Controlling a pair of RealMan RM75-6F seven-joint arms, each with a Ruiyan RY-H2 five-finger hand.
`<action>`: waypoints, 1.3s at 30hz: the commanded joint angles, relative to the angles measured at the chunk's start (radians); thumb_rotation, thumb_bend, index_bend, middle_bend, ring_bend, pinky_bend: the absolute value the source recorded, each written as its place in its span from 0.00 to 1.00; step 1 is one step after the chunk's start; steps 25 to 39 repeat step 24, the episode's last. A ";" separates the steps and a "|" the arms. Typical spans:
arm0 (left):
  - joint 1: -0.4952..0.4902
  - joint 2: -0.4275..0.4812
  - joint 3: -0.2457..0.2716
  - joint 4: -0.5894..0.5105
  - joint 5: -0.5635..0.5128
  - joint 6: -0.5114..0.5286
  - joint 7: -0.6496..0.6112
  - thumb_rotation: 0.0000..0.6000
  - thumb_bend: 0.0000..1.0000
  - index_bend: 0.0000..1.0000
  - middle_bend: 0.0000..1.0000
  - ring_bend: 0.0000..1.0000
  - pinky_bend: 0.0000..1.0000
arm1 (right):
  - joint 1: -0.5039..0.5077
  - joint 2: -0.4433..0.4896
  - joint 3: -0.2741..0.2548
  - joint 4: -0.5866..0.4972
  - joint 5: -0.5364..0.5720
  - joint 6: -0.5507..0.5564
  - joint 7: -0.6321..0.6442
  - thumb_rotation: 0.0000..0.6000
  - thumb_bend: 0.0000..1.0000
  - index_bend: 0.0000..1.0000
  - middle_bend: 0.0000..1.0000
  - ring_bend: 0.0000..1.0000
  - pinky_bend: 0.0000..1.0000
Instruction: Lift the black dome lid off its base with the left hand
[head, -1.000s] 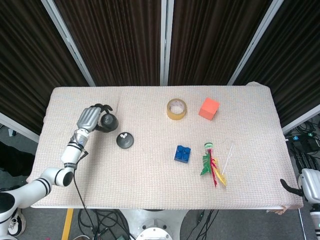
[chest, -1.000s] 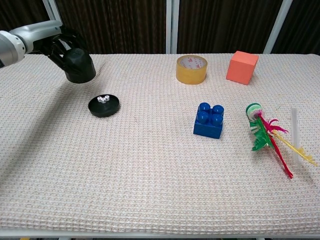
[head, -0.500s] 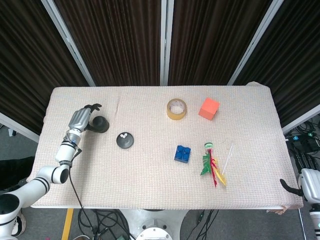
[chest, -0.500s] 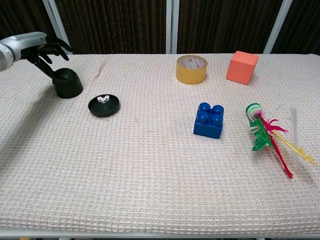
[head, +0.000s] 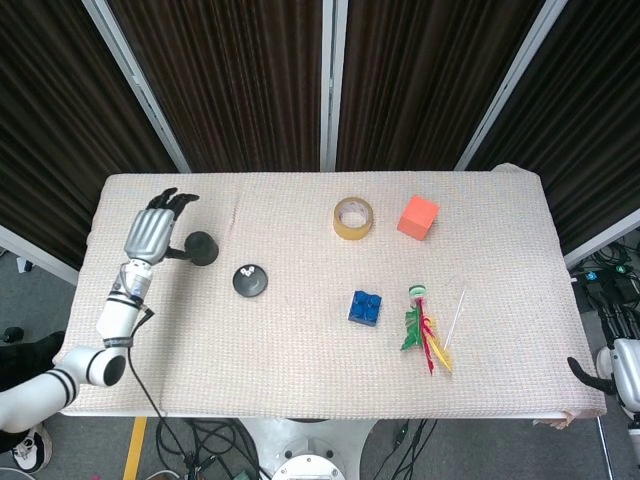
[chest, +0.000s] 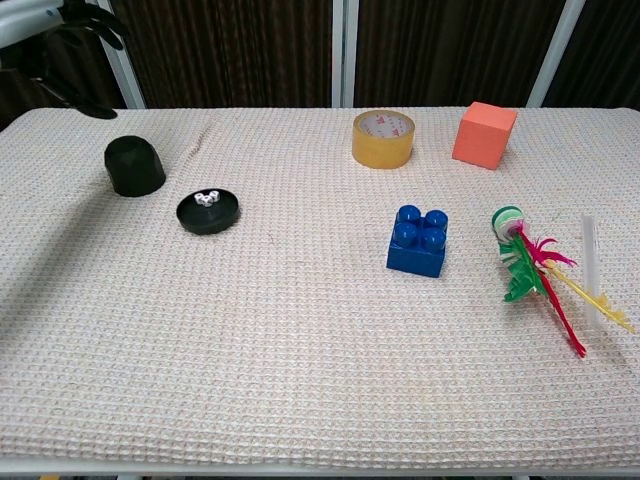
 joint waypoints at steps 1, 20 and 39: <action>0.119 0.101 0.040 -0.173 0.008 0.156 0.140 1.00 0.02 0.19 0.18 0.06 0.14 | -0.003 0.001 -0.002 0.001 -0.007 0.006 0.002 1.00 0.19 0.00 0.02 0.00 0.00; 0.472 0.216 0.261 -0.421 0.140 0.541 0.367 1.00 0.00 0.19 0.18 0.06 0.13 | -0.017 0.005 -0.012 -0.028 -0.060 0.061 -0.031 1.00 0.19 0.00 0.00 0.00 0.00; 0.502 0.233 0.265 -0.431 0.134 0.548 0.363 1.00 0.00 0.18 0.18 0.06 0.14 | -0.019 0.004 -0.015 -0.026 -0.066 0.067 -0.034 1.00 0.19 0.00 0.00 0.00 0.00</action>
